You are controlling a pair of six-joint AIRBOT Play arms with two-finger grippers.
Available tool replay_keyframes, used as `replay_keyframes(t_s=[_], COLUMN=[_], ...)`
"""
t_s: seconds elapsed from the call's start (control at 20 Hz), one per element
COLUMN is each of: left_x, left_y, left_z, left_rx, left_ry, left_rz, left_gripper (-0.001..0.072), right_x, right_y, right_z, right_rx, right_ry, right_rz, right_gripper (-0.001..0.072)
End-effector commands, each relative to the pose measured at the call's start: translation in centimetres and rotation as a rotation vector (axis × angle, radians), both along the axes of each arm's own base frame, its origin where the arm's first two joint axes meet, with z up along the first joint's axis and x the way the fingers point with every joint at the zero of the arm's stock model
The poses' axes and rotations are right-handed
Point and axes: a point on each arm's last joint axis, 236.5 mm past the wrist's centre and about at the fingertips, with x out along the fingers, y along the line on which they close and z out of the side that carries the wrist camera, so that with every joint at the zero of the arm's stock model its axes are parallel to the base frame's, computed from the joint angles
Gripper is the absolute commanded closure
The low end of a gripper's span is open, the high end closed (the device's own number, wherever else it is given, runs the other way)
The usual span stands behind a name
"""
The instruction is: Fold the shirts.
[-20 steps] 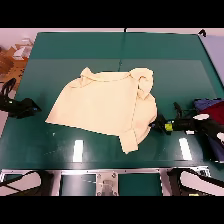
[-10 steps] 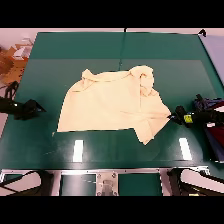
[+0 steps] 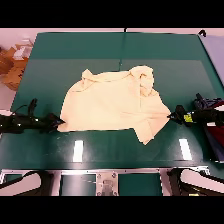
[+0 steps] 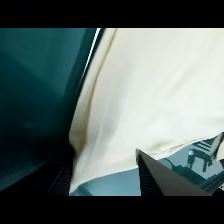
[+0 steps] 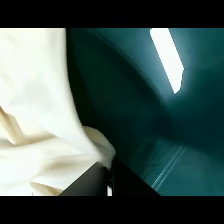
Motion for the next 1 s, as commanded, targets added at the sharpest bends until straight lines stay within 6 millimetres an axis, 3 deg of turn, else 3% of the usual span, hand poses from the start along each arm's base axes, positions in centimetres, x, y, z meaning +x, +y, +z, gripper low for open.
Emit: replay_keyframes(t_s=[0.0, 0.05, 0.1, 0.2, 0.3, 0.35, 0.45, 0.5, 0.6, 0.7, 0.8, 0.9, 0.95], left_x=[0.6, 0.9, 1.1, 1.8, 4.0, 5.4, 8.0, 8.9, 8.5, 5.5, -0.2, -5.6, -7.2], left_y=[-2.3, -3.2, -3.8, -4.3, -4.0, -3.7, -3.0, -2.8, -2.8, -3.6, -5.1, -6.3, -6.5], left_z=[-0.9, -0.4, 0.5, 3.5, 8.8, 12.3, 21.9, 27.9, 40.5, 52.3, 62.7, 69.0, 70.6], left_rx=[0.018, -0.009, -0.042, -0.110, -0.138, -0.118, -0.035, 0.028, 0.173, 0.288, 0.367, 0.428, 0.450], left_ry=[-0.067, -0.098, -0.116, -0.142, -0.225, -0.307, -0.539, -0.685, -1.009, -1.305, -1.587, -1.794, -1.856], left_rz=[-0.042, -0.061, -0.081, -0.136, -0.156, -0.176, -0.211, -0.214, -0.216, -0.181, -0.127, -0.078, -0.050], left_gripper=[0.0351, 0.0586, 0.0689, 0.0690, 0.0690, 0.0691, 0.0691, 0.0690, 0.0690, 0.0690, 0.0690, 0.0690, 0.0690], right_x=[0.0, 0.0, 0.1, 0.7, 2.7, 4.1, 6.5, 7.2, 7.1, 4.2, -0.6, -5.0, -6.9], right_y=[0.2, 0.2, 0.2, 0.6, 1.6, 1.7, 1.6, 1.4, 1.8, 3.3, 4.6, 5.8, 6.3], right_z=[0.0, 0.0, 0.1, 1.5, 6.0, 9.6, 18.3, 23.3, 35.6, 47.2, 57.3, 63.8, 66.1], right_rx=[0.001, 0.002, 0.001, 0.031, 0.098, 0.103, 0.067, 0.024, -0.054, -0.122, -0.268, -0.417, -0.489], right_ry=[0.000, 0.000, -0.002, -0.024, -0.117, -0.199, -0.388, -0.497, -0.773, -1.051, -1.313, -1.494, -1.560], right_rz=[0.007, 0.007, 0.007, 0.015, 0.034, 0.050, 0.073, 0.080, 0.070, 0.065, 0.015, -0.050, -0.082], right_gripper=[0.0698, 0.0698, 0.0698, 0.0698, 0.0698, 0.0698, 0.0698, 0.0698, 0.0698, 0.0698, 0.0698, 0.0698, 0.0698])
